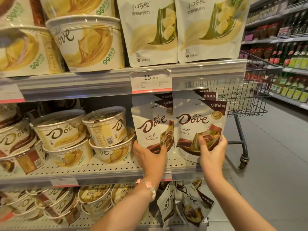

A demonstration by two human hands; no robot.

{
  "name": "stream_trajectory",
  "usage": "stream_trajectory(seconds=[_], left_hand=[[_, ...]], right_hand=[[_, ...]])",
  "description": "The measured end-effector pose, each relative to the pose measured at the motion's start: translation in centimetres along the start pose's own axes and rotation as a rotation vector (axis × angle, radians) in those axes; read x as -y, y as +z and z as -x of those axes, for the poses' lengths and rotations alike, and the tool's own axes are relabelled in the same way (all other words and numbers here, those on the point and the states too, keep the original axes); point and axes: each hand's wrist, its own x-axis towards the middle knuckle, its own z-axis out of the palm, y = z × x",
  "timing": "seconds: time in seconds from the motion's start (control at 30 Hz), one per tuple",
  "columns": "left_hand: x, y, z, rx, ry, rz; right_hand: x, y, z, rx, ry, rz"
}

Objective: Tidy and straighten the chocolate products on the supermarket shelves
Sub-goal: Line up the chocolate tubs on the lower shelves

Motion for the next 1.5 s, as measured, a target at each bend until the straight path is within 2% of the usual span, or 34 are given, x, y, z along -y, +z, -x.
stream_trajectory(seconds=[0.2,0.47,0.67,0.8,0.9,0.97,1.13,1.4,1.5], left_hand=[[0.5,0.0,-1.2,0.025,0.047,-0.061],[1.8,-2.6,-2.8,0.200,0.096,-0.023],[1.8,-3.7,-3.7,0.286,0.086,-0.008],[2.0,-3.6,-3.0,0.223,0.064,-0.011],[2.3,-3.4,-1.7,0.113,0.037,-0.029],[2.4,-3.2,-1.3,0.100,0.026,-0.016],[2.3,-3.4,-2.3,0.193,0.006,0.015],[2.7,-4.2,-4.2,0.395,0.025,-0.048],[2.6,-4.2,-4.0,0.373,0.040,-0.070]], right_hand=[[-0.4,-0.3,-1.7,-0.063,-0.087,0.088],[-0.7,-0.9,-4.1,-0.086,-0.062,0.170],[0.0,-1.8,-5.3,0.056,0.003,0.131],[-0.2,-2.9,-4.1,0.130,0.046,-0.052],[-0.8,-3.1,-2.5,0.165,-0.030,0.092],[-1.3,-2.7,-2.0,0.166,-0.062,0.190],[-2.4,-1.8,-2.2,0.172,-0.088,0.315],[-2.3,-2.4,-3.2,0.260,-0.090,0.313],[-2.4,-2.7,-3.1,0.274,-0.079,0.311]])
